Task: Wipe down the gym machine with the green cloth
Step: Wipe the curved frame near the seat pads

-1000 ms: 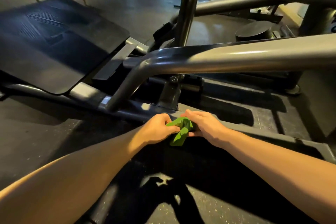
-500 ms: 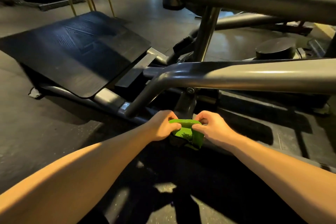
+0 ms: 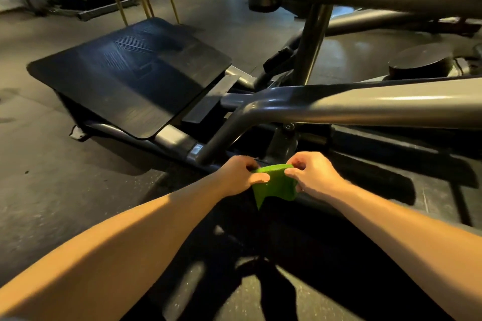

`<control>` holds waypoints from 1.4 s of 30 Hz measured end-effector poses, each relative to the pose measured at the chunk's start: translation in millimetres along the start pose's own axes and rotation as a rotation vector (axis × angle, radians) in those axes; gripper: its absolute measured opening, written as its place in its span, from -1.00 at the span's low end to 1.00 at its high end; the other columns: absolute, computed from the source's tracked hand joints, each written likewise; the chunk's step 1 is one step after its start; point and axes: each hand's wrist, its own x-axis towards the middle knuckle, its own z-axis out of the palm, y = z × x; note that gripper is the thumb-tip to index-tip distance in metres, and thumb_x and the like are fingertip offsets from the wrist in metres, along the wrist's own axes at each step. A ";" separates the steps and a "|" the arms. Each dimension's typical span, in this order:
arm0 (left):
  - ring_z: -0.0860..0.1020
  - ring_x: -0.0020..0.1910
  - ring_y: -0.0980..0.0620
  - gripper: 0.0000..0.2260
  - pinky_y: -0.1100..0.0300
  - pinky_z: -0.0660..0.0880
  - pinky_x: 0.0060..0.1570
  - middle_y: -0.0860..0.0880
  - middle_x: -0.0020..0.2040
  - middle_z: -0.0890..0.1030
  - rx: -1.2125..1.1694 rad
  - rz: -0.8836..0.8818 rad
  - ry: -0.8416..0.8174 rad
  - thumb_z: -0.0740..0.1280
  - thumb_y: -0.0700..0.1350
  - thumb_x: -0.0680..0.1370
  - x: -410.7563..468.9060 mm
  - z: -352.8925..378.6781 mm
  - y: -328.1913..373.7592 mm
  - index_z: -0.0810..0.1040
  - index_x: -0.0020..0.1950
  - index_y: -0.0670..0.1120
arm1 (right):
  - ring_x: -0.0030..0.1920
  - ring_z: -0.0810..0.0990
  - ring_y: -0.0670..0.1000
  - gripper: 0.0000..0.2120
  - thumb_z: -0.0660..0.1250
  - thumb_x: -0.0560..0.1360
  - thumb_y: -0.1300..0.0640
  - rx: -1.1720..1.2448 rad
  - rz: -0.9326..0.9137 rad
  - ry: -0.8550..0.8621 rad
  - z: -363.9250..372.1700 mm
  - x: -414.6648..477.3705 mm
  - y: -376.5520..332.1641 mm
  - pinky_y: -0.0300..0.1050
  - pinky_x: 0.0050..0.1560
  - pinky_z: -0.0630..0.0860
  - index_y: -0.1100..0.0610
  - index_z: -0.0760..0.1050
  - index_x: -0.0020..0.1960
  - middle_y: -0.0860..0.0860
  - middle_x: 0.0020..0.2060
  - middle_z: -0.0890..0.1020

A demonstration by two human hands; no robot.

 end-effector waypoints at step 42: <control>0.63 0.00 0.02 -0.89 0.04 0.60 0.11 -0.04 -0.03 0.67 0.081 0.012 -0.540 0.42 -0.15 0.55 -23.7 74.0 338.4 0.65 0.06 -0.04 | -0.12 0.69 0.06 -0.81 0.37 0.58 0.21 0.408 0.677 0.244 -276.3 -168.1 10.3 0.07 -0.03 0.68 -0.07 0.51 -0.10 0.01 -0.10 0.64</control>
